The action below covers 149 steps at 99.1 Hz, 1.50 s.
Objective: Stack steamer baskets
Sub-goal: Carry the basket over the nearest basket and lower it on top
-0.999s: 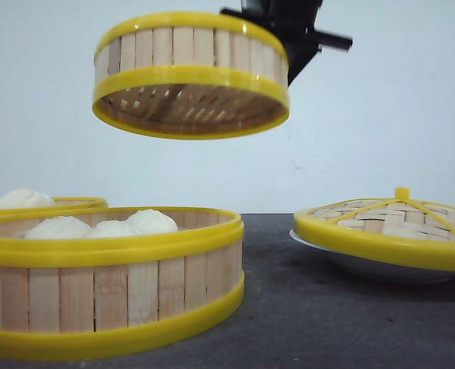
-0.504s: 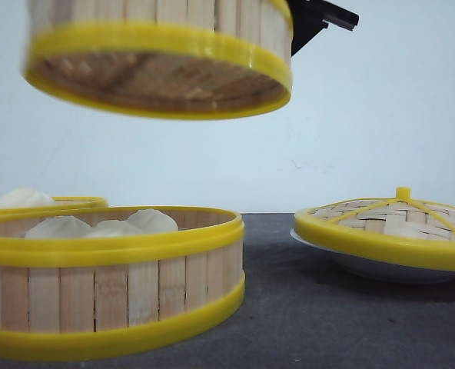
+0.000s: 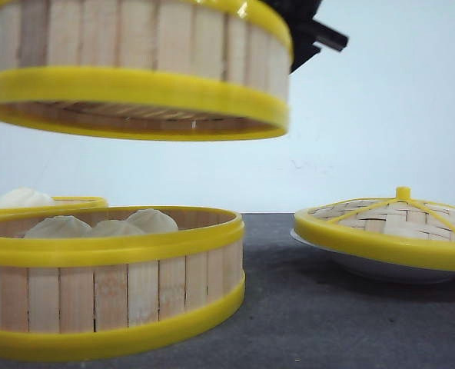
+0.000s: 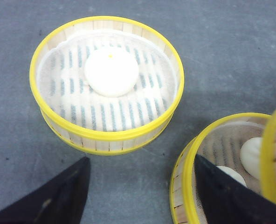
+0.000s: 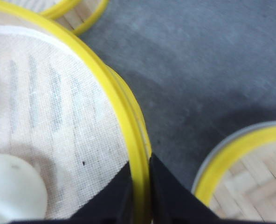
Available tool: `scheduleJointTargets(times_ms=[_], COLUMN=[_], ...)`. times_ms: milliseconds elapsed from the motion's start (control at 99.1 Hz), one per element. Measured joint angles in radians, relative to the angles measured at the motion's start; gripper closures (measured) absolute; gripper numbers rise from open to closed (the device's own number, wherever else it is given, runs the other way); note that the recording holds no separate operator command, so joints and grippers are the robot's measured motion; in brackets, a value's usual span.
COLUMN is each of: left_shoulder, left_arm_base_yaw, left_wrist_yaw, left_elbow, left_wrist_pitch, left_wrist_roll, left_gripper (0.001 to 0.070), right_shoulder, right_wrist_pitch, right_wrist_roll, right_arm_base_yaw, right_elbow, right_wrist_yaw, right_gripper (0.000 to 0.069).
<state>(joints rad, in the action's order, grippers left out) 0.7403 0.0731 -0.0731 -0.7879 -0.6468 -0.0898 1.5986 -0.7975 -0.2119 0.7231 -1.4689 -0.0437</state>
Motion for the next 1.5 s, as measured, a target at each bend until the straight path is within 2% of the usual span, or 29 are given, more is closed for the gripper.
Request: scheduleJointTargets(times_ms=[736,1352,1503], left_shoulder=[0.000,0.000,0.000], left_arm_base_yaw=[0.000,0.000,0.000], left_wrist_yaw=[0.000,0.000,0.000], left_elbow=[0.000,0.000,0.000], left_wrist_pitch=[0.000,0.000,0.000], left_wrist_roll=[0.000,0.000,0.000], left_gripper=[0.0281,0.0281,0.0281], right_shoulder=[0.182,0.194,0.194], right_wrist_pitch=[0.106,0.151,0.151], right_wrist_roll=[0.022,0.026,0.029], right_arm_base_yaw=[0.021,0.029,0.030], right_elbow=[0.000,0.000,0.000], right_wrist_yaw=[0.010,0.011,0.047], right_gripper=[0.0670,0.0670,0.0671])
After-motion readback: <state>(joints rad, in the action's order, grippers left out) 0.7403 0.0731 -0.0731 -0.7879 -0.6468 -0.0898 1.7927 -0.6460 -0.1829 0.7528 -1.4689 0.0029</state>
